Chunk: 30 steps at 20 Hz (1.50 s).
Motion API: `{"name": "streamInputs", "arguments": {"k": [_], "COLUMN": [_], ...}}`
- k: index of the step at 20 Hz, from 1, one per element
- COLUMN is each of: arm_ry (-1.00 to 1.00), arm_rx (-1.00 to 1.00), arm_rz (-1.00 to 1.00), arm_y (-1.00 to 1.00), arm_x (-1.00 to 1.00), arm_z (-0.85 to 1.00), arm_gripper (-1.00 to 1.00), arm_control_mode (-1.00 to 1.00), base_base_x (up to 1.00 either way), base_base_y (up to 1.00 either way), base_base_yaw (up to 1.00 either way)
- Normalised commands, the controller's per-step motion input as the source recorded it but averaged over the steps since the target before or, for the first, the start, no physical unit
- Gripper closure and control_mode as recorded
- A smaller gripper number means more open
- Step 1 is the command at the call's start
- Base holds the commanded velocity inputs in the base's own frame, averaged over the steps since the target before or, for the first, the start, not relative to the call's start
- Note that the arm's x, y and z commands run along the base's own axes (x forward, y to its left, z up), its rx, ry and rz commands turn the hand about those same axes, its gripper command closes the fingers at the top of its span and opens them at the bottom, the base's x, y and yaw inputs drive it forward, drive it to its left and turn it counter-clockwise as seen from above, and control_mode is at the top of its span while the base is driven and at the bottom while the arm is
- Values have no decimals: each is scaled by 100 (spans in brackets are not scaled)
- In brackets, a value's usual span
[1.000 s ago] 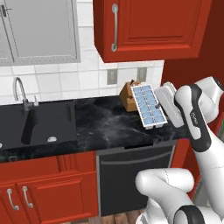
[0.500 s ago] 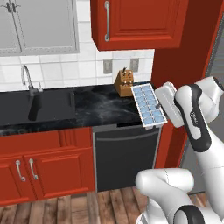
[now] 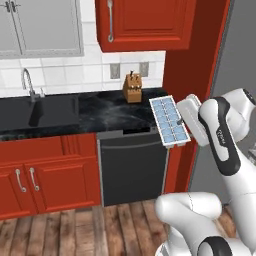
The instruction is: The ice cube tray has been filled with water. Take the tray and place it in the freezer to make ice. Close the freezer door after placing the tray.
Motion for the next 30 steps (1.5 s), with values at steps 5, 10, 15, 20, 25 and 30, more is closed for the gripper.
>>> {"name": "streamInputs", "arguments": {"k": [5, 10, 15, 20, 25, 30], "arm_ry": [0, 0, 0, 0, 0, 0], "arm_rx": [0, 0, 0, 0, 0, 0], "arm_rz": [0, 0, 0, 0, 0, 0], "arm_y": [0, 0, 0, 0, 0, 0], "arm_x": [0, 0, 0, 0, 0, 0], "arm_z": [0, 0, 0, 0, 0, 0], "arm_gripper": [100, 100, 100, 100, 100, 100], "arm_control_mode": [100, 100, 100, 100, 100, 100], "base_base_x": [-24, -12, -1, 0, 0, 0], "base_base_y": [-57, -64, -65, -64, -66, -63], "base_base_yaw": [0, 0, 0, 0, 0, 0]}}
